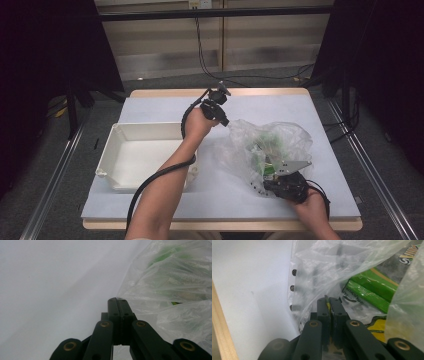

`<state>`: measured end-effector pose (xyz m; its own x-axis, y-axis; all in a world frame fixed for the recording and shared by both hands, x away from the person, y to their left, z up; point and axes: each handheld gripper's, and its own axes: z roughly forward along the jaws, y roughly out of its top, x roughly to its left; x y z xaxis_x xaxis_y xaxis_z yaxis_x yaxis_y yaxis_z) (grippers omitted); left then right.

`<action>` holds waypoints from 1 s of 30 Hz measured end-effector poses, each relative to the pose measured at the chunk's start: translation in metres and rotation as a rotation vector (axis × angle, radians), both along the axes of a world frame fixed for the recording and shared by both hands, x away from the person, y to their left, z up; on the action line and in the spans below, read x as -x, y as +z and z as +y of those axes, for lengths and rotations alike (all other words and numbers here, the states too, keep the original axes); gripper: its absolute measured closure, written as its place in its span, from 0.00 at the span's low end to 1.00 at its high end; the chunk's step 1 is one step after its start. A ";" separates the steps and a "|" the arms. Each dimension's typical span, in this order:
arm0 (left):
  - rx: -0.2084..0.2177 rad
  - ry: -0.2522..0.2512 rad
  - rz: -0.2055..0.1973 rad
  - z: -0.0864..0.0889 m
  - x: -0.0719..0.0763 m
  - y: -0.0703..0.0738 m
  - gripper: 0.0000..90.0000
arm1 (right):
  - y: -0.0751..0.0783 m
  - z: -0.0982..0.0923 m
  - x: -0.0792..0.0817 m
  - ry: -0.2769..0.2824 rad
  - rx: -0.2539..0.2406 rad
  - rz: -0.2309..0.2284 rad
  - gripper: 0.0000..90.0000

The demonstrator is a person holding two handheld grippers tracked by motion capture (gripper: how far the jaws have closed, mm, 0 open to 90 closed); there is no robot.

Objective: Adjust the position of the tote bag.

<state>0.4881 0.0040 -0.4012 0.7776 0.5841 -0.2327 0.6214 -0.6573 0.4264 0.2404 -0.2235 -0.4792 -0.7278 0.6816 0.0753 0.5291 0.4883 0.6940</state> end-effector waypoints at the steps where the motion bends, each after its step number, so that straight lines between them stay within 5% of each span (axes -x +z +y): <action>1: 0.014 0.014 0.000 -0.001 0.002 0.000 1.00 | 0.000 0.000 0.000 0.000 0.005 -0.004 0.95; 12: 0.037 -0.026 -0.016 0.007 0.014 0.016 0.81 | 0.017 -0.003 -0.006 -0.043 0.008 -0.049 0.85; 23: 0.071 -0.085 -0.046 0.009 0.034 0.036 0.66 | 0.023 -0.001 -0.015 -0.044 -0.013 -0.030 0.85; 30: 0.148 -0.086 -0.055 0.014 0.044 0.047 0.53 | 0.021 0.001 -0.016 -0.044 -0.007 -0.021 0.86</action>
<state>0.4438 0.0179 -0.3542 0.8371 0.4776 -0.2668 0.5386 -0.6343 0.5546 0.2562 -0.2228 -0.4580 -0.6986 0.7126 0.0648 0.5351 0.4602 0.7085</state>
